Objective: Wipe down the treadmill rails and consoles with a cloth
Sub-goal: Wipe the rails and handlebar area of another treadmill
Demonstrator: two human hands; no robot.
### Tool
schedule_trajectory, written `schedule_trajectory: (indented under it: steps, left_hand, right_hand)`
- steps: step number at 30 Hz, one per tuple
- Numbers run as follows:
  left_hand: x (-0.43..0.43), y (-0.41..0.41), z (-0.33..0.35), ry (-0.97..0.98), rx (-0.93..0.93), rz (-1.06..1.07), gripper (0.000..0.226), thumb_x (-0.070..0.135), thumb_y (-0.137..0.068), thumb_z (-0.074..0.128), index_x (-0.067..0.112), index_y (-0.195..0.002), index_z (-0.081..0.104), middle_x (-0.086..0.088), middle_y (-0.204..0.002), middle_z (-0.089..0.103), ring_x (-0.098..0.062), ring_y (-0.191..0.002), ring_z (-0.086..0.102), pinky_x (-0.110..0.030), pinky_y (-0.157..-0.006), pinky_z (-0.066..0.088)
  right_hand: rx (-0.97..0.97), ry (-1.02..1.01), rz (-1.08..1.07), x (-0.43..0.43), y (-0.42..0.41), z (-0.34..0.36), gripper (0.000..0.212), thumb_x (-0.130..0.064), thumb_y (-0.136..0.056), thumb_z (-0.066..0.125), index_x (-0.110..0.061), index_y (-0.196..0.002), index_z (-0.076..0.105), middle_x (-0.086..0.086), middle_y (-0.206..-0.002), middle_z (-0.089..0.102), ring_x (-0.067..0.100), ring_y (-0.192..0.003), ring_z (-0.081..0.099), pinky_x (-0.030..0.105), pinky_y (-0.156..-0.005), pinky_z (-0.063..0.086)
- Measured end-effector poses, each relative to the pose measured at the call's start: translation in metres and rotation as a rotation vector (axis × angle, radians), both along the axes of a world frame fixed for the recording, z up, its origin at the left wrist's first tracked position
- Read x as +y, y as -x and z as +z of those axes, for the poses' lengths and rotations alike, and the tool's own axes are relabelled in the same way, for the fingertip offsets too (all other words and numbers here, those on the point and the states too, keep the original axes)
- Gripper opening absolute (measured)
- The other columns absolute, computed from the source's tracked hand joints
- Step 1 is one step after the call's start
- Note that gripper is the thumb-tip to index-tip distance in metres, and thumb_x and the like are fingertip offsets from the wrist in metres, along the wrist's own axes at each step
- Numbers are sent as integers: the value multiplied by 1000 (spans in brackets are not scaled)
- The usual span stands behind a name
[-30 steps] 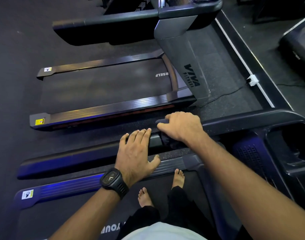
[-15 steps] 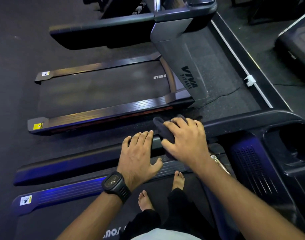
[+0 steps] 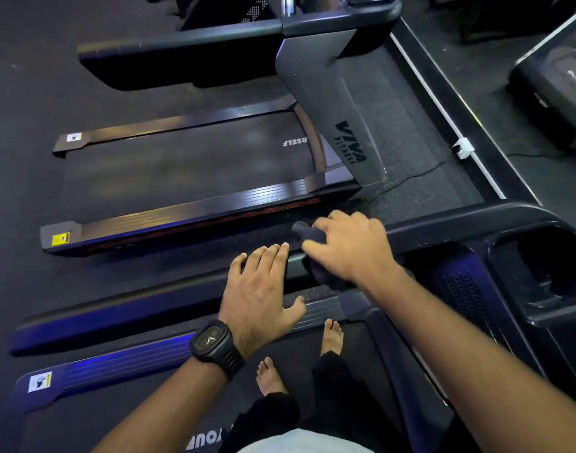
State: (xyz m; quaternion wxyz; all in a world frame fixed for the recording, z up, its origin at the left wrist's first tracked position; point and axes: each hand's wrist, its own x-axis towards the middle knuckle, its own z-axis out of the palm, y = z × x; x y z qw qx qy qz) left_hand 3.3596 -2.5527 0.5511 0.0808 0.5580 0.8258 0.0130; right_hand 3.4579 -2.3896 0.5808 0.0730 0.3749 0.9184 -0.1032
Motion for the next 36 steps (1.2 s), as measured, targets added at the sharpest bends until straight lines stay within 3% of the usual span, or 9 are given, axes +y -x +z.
schedule_trajectory:
  steps: [3,8,12,14,19,25,29,31,36]
  left_hand:
    - [3,-3,0,-2,-7,-17,89,62,-77,44,10,-149,41,-5,-145,52,-22,-134,47,-49,-112,36]
    - [7,-7,-1,-15,-16,-35,89,62,-77,45,9,-148,41,-5,-146,51,-23,-134,47,-50,-111,37]
    - [9,-5,0,7,-4,-51,90,63,-78,41,10,-151,35,-4,-149,47,-22,-137,43,-48,-114,33]
    - [9,-7,1,16,-15,-57,91,63,-79,39,11,-153,33,-4,-151,44,-21,-139,40,-47,-115,30]
    - [11,-8,3,6,-9,-56,91,63,-78,39,10,-152,36,-4,-150,46,-21,-138,42,-47,-114,34]
    - [18,-11,3,21,-13,-93,92,64,-80,37,11,-154,30,-4,-153,42,-21,-140,39,-47,-115,30]
    - [23,-13,4,26,-16,-103,92,65,-80,36,11,-155,28,-3,-155,39,-20,-142,36,-46,-116,29]
    - [24,-12,2,21,-6,-97,91,64,-80,39,11,-154,32,-4,-153,42,-20,-140,39,-47,-114,32]
    - [26,-15,1,25,-20,-114,92,65,-82,41,12,-156,25,-3,-156,38,-20,-143,35,-46,-116,29]
  right_hand:
    - [-186,182,-82,22,26,5,53,-62,-87,39,-32,-117,69,1,-119,68,31,-111,61,41,-83,42]
    - [95,-182,5,-18,-22,-7,59,-62,-79,35,-30,-115,70,-4,-116,67,30,-105,61,47,-91,45]
    - [-144,140,-71,22,14,7,55,-65,-86,38,-33,-119,70,2,-122,67,32,-114,62,41,-86,43]
    - [-226,187,-100,31,21,7,54,-63,-88,40,-32,-121,69,3,-124,67,32,-116,61,42,-87,43]
    - [84,-179,-33,-8,-29,-7,58,-62,-79,35,-31,-113,70,-4,-114,65,30,-103,61,45,-91,44]
    - [-185,155,-154,35,11,5,55,-64,-85,40,-32,-118,69,1,-121,68,31,-113,61,42,-84,41]
    - [62,-145,-93,-2,-28,-10,60,-61,-80,40,-31,-123,68,0,-126,64,32,-113,59,49,-97,43]
    - [99,-200,-43,-9,-41,-13,59,-60,-78,42,-29,-120,70,0,-123,66,32,-108,61,50,-94,45]
    - [-137,112,-166,36,-2,4,51,-62,-87,39,-30,-115,68,1,-117,66,32,-112,61,43,-85,41]
